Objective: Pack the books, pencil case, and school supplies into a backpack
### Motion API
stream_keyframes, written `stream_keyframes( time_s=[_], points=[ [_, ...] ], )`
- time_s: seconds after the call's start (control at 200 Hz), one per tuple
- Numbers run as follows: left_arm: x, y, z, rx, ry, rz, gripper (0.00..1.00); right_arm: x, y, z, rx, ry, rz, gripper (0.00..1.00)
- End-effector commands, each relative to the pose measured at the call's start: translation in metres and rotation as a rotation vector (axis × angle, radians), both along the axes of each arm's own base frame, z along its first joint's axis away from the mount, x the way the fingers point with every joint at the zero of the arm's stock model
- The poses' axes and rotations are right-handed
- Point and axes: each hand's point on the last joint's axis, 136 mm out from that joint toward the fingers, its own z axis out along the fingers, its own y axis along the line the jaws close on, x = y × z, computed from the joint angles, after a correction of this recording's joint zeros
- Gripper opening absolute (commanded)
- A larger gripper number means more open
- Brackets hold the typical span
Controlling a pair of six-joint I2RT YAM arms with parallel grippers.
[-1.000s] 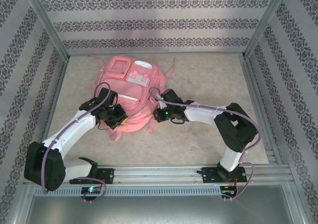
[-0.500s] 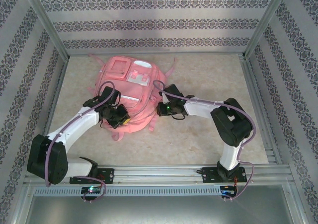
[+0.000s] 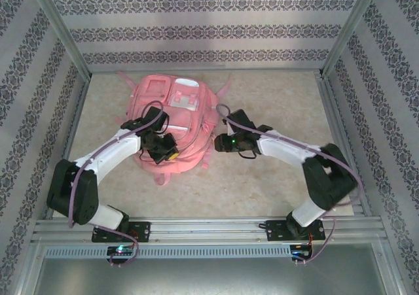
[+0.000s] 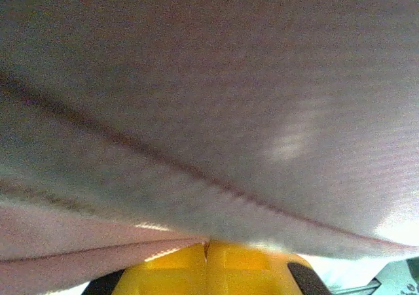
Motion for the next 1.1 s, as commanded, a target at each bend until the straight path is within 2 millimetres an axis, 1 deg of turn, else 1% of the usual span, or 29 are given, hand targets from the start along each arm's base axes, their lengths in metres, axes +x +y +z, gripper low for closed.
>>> stream_keyframes(
  time_s=[0.0,0.09,0.19,0.275,0.32,0.375,0.47,0.714,0.864,1.024,1.059,1.094],
  points=[
    [0.015,-0.028,0.011,-0.025,-0.054,-0.098,0.0,-0.01,-0.042,0.008,-0.138,-0.031,-0.068,0.48],
    [0.026,-0.051,0.015,-0.034,-0.065,-0.151,0.0,-0.012,-0.062,0.024,-0.184,-0.082,-0.114,0.47],
    [0.033,-0.08,0.02,-0.059,-0.069,-0.221,0.0,-0.013,-0.086,0.04,-0.231,-0.138,-0.185,0.46],
    [0.031,-0.104,0.024,-0.081,-0.062,-0.29,0.0,-0.014,-0.105,0.051,-0.261,-0.177,-0.236,0.45],
    [0.027,-0.113,0.025,-0.086,-0.056,-0.32,0.0,-0.015,-0.114,0.055,-0.271,-0.192,-0.257,0.45],
    [0.02,-0.122,0.027,-0.105,-0.048,-0.357,0.0,-0.018,-0.12,0.059,-0.27,-0.206,-0.262,0.45],
    [0.005,-0.127,0.03,-0.125,-0.028,-0.381,0.0,-0.027,-0.127,0.061,-0.267,-0.216,-0.263,0.45],
    [-0.036,-0.133,0.033,-0.239,0.009,-0.38,0.0,-0.052,-0.135,0.061,-0.239,-0.213,-0.24,0.45],
    [-0.058,-0.15,0.039,-0.311,0.012,-0.438,0.0,-0.062,-0.138,0.067,-0.227,-0.225,-0.218,0.45],
    [-0.074,-0.169,0.041,-0.329,0.017,-0.502,0.0,-0.068,-0.141,0.075,-0.215,-0.246,-0.199,0.46],
    [-0.075,-0.171,0.04,-0.327,0.018,-0.509,0.03,-0.069,-0.14,0.076,-0.211,-0.249,-0.194,0.46],
    [-0.076,-0.173,0.041,-0.328,0.017,-0.514,0.14,-0.069,-0.141,0.078,-0.207,-0.251,-0.191,0.47]
  ],
)
